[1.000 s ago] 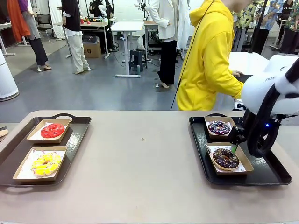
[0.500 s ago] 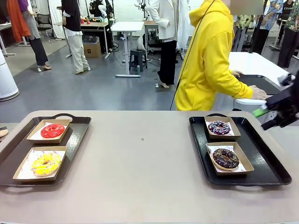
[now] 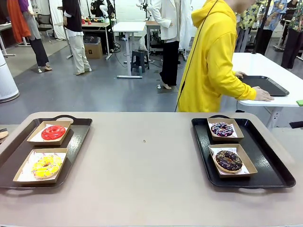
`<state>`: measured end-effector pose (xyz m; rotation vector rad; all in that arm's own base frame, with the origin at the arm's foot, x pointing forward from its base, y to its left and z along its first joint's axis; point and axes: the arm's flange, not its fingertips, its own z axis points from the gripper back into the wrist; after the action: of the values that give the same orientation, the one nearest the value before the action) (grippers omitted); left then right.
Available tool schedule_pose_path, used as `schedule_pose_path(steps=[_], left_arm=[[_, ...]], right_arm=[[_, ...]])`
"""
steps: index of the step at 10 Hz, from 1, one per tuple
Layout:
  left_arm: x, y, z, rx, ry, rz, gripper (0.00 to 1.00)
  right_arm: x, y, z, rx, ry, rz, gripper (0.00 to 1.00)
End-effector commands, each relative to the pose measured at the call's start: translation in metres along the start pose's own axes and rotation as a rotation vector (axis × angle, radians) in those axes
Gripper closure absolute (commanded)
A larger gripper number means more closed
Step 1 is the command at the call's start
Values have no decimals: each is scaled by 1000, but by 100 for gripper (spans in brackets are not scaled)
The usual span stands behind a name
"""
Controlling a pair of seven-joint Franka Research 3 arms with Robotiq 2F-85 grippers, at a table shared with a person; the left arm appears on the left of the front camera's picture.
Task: Individually package the donuts and arrange them on the tray.
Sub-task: Place the picked Paper togo box on the Handle tray.
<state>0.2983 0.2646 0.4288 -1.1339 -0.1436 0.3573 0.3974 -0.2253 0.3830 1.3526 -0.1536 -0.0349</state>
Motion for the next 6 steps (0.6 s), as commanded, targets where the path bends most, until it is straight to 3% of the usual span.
schedule_pose_path(steps=[1, 3, 4, 5, 6], left_arm=[[-1, -1, 1, -6, -12, -5, 0], [-1, -1, 1, -6, -12, -5, 0], [-1, -1, 1, -6, -12, -5, 0], [-1, -1, 1, -6, -12, -5, 0], [-1, -1, 1, -6, -12, -5, 0]], right_arm=[[4, -17, 12, 44, -23, -12, 0], [-9, -24, 20, 67, -62, 12, 0], [-15, -18, 13, -32, -118, -24, 0], [-10, -31, 20, 26, -38, -40, 0], [-10, -31, 20, 26, -38, -40, 0]])
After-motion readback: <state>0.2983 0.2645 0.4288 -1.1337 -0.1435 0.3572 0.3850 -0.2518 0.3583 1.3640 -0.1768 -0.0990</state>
